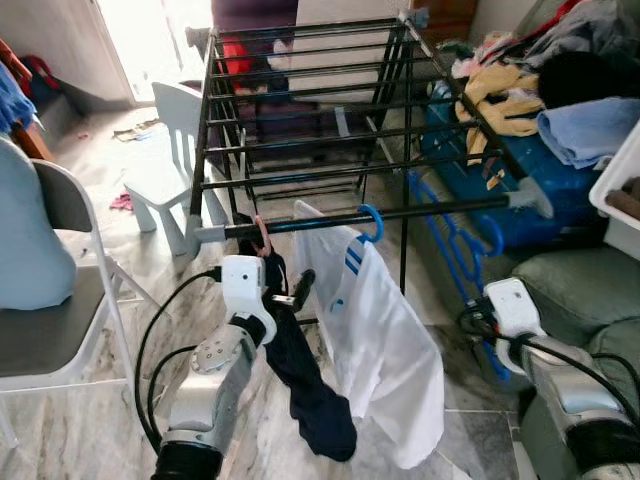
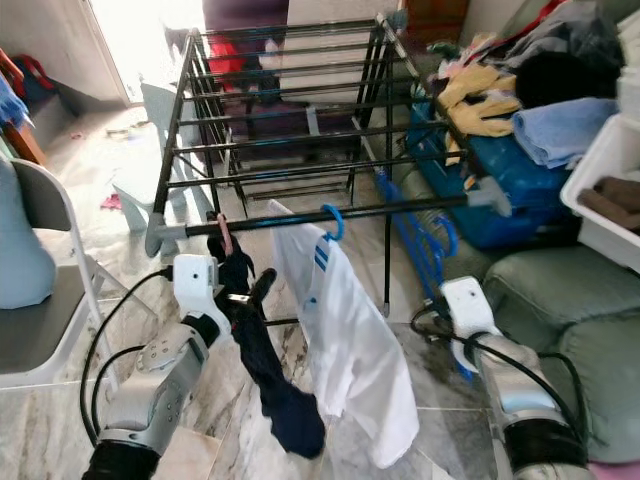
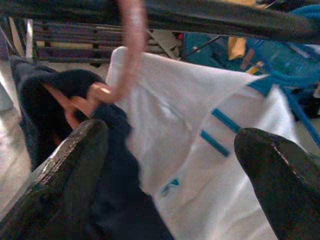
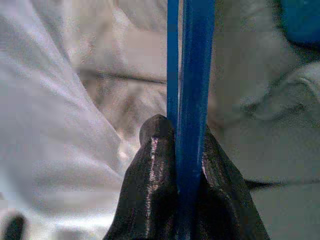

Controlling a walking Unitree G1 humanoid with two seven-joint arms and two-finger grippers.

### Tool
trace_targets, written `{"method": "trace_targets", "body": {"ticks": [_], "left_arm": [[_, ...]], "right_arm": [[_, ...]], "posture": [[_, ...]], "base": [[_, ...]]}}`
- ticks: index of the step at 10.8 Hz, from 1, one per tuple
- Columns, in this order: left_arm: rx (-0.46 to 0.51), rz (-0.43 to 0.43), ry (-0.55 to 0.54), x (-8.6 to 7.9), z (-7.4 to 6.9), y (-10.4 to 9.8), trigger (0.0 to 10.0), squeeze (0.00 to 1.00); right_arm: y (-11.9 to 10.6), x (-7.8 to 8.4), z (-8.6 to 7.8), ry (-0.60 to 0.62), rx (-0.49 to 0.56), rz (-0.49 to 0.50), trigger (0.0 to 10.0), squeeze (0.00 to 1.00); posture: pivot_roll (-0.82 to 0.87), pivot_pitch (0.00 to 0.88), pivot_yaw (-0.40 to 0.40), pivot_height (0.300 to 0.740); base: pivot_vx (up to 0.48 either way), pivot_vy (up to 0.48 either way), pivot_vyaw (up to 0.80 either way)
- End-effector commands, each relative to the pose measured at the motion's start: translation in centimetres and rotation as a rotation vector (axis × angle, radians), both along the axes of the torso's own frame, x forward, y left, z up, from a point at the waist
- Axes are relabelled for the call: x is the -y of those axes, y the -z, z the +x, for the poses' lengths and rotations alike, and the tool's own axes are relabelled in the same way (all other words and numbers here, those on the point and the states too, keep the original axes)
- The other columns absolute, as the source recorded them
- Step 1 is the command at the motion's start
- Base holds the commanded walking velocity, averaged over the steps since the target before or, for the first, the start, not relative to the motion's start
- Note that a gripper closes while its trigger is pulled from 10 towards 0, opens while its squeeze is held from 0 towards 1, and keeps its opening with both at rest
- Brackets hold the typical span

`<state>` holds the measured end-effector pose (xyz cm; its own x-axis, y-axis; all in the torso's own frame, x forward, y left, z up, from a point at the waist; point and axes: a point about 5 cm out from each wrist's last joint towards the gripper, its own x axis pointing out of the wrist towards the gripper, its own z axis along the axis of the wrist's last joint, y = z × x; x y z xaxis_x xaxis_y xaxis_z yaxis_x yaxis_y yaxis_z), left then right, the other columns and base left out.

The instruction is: Hang hanger

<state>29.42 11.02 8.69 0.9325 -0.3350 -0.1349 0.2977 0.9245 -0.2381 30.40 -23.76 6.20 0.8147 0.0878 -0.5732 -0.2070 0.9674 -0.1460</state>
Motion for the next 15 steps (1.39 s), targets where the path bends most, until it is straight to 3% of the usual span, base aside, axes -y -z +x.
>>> {"method": "trace_targets", "body": {"ticks": [1,7,9,10,11,13,15], "left_arm": [[0.002,-0.006,0.013,0.6,0.1,-0.1,10.0,0.00],[-0.008,-0.012,0.010,0.9,0.1,0.1,10.0,0.00],[-0.015,-0.013,0.014,1.0,0.0,0.1,10.0,0.00],[-0.017,-0.012,0.019,1.0,0.0,0.1,10.0,0.00],[-0.018,-0.011,0.020,1.0,0.0,0.2,10.0,0.00],[-0.020,-0.013,0.032,1.2,0.0,0.2,10.0,0.00],[-0.026,-0.011,0.034,1.1,-0.2,0.4,10.0,0.00]], "right_arm": [[-0.6,0.8,0.1,0.046,0.006,0.017,10.0,0.00],[-0.7,-0.5,0.3,0.038,-0.027,0.065,10.0,0.00],[-0.9,-1.5,0.5,-0.002,-0.035,0.088,10.0,0.00],[-2.1,-2.7,1.4,-0.005,-0.010,0.188,10.0,0.00],[-2.5,-3.0,1.7,-0.009,-0.005,0.184,10.0,0.00],[-1.5,-4.3,2.0,-0.001,-0.107,0.255,10.0,0.00],[0.0,-4.3,1.1,-0.023,-0.192,0.256,10.0,0.00]], "posture": [[-0.19,0.000,0.046,0.740],[-0.20,0.000,0.044,0.740],[-0.20,0.000,0.042,0.740],[-0.19,0.000,0.043,0.740],[-0.19,0.000,0.042,0.740],[-0.19,0.000,0.036,0.740],[-0.18,0.000,0.025,0.740]], "base": [[0.345,0.000,0.00],[0.106,0.000,0.00],[0.000,0.000,0.00],[0.000,0.000,0.00],[0.000,0.000,0.00],[0.000,0.000,0.00],[0.000,0.000,0.00]]}}
